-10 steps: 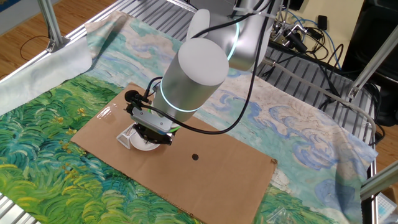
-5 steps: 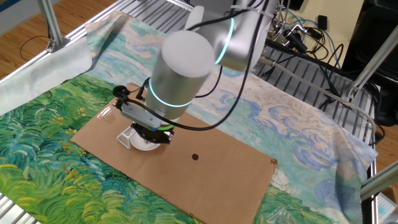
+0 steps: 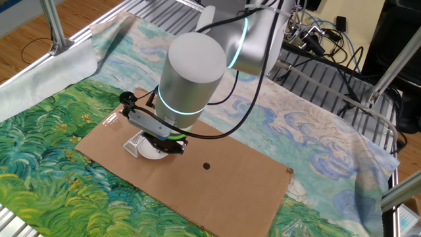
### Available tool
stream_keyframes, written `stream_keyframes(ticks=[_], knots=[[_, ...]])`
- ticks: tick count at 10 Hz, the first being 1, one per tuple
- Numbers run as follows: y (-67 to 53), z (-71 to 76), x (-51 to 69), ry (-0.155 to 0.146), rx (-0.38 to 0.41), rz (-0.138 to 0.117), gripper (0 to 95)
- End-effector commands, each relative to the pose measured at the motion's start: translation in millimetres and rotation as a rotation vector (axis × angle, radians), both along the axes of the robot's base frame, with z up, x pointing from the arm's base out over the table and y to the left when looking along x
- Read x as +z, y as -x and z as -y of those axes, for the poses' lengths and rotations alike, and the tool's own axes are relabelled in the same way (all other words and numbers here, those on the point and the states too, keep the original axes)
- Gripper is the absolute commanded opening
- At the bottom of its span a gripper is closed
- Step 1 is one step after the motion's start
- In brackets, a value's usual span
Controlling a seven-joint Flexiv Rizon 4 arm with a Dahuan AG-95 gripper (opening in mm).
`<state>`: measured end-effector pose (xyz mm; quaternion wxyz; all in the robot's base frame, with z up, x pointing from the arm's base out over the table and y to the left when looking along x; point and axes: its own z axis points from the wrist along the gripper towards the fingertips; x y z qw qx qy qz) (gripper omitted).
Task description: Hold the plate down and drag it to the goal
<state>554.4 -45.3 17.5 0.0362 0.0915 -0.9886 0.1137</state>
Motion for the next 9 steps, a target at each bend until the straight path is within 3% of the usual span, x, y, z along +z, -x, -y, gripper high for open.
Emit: stream_keyframes(ticks=[1,3,5,9], knots=[[0.9,1.3,-2.6,-0.002,0.003,0.002,0.0],[2.8,6.9,-7.5,0.003,0.020,0.007,0.0],[2.1,6.9,-6.7,0.038,0.042,0.014,0.0],[1.8,7.3,-6.4,0.066,0.056,0.016,0.0]])
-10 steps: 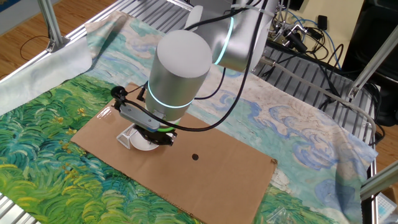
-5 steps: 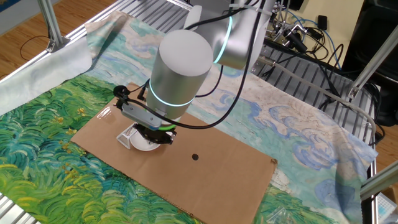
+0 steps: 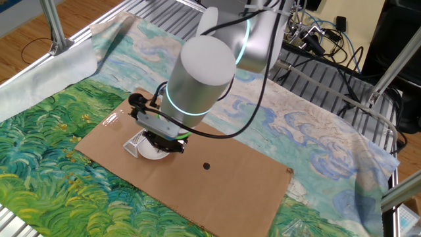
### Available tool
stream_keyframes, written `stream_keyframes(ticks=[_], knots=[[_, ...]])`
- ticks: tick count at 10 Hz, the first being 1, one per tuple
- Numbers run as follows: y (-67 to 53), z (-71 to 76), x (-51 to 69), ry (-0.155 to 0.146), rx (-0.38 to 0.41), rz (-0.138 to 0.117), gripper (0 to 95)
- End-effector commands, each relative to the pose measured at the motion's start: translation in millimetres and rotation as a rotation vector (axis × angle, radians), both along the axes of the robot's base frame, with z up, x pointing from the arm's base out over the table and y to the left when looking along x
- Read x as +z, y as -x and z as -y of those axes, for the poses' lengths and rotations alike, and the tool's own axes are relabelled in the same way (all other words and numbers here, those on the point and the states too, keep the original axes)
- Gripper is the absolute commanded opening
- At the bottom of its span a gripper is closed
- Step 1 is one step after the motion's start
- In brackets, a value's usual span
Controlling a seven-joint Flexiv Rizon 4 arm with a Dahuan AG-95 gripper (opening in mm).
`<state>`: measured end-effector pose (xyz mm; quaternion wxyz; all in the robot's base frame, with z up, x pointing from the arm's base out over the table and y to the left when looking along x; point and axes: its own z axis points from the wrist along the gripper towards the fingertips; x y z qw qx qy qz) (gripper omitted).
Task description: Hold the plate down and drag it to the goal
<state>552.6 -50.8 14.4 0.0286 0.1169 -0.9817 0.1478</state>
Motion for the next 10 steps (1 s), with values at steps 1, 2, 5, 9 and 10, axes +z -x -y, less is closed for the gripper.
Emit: stream_keyframes(ticks=[1,2,5,9,10], knots=[[-0.4,2.0,-3.2,0.008,0.004,0.002,0.0],[-0.9,2.4,-2.9,0.012,0.004,0.003,0.0],[-2.7,3.8,-2.2,0.021,0.005,0.007,0.0],[-3.1,4.5,-2.1,0.020,0.005,0.006,0.0],[-3.1,4.5,-2.1,0.019,0.003,0.004,0.0]])
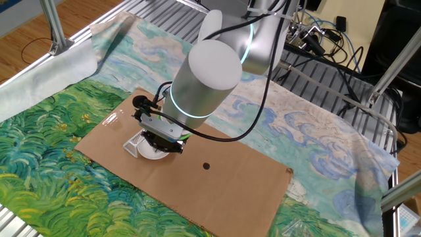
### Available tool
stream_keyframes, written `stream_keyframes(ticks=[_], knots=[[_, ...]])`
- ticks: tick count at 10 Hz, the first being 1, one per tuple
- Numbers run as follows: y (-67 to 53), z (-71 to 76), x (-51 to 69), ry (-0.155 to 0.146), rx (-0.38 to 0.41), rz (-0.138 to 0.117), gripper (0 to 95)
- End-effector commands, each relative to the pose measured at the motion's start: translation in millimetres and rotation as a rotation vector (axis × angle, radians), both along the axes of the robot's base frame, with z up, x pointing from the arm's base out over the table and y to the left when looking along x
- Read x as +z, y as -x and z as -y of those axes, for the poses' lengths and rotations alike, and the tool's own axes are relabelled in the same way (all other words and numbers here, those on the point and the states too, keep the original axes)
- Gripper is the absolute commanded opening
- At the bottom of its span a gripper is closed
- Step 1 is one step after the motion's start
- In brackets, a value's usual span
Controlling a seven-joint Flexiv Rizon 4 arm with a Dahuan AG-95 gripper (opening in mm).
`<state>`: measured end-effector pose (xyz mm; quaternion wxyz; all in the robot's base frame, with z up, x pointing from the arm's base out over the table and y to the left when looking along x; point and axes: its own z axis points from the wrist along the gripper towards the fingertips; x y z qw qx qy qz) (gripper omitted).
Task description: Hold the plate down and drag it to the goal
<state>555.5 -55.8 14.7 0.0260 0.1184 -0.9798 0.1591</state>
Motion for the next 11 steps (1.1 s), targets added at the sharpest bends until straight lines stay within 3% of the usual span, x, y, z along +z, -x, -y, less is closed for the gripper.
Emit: stream_keyframes(ticks=[1,3,5,11], knots=[[0.1,-0.7,-1.7,-0.005,-0.011,-0.010,0.0],[0.8,-0.8,0.3,-0.015,-0.020,-0.012,0.0],[1.3,-1.0,1.4,-0.046,-0.038,-0.015,0.0],[1.2,-5.7,4.1,-0.073,-0.058,-0.013,0.0]])
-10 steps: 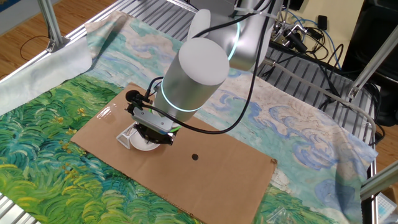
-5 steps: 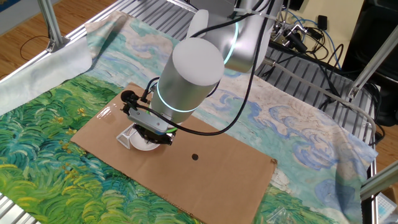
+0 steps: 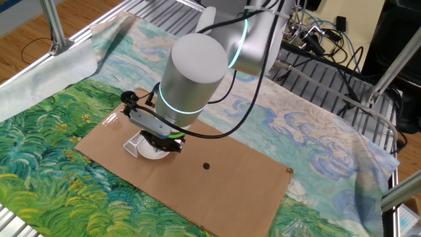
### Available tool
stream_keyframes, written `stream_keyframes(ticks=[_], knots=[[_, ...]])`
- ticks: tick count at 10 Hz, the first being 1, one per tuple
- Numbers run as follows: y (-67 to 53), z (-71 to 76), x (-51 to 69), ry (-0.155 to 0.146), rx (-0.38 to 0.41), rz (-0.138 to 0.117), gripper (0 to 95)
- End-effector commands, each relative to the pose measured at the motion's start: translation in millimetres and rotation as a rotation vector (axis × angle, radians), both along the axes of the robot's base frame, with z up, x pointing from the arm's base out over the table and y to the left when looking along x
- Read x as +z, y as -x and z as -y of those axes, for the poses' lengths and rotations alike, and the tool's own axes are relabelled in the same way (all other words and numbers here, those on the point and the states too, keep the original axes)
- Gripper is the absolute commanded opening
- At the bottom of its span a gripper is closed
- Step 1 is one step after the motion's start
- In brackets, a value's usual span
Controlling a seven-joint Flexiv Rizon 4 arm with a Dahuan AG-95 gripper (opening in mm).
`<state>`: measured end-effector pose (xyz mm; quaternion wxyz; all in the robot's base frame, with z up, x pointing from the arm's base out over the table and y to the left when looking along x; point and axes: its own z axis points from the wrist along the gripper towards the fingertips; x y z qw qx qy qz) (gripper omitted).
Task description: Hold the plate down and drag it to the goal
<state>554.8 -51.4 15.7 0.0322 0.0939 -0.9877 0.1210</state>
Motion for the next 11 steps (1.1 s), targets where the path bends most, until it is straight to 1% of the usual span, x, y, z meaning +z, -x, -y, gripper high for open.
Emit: stream_keyframes(ticks=[1,3,4,5,6,7,8,10,11], knots=[[0.6,-2.7,4.3,0.001,-0.008,-0.001,0.0],[1.2,-7.0,8.1,-0.013,-0.028,-0.004,0.0],[1.5,-8.5,9.4,-0.030,-0.046,-0.007,0.0],[1.6,-10.8,10.9,-0.058,-0.070,-0.007,0.0],[1.7,-12.4,11.9,-0.070,-0.082,-0.008,0.0],[2.0,-16.8,14.4,-0.093,-0.101,-0.009,0.0],[2.4,-22.2,17.4,-0.093,-0.114,-0.010,0.0],[3.6,-32.8,23.2,-0.102,-0.141,-0.017,0.0],[4.4,-38.0,26.0,-0.117,-0.158,-0.017,0.0]])
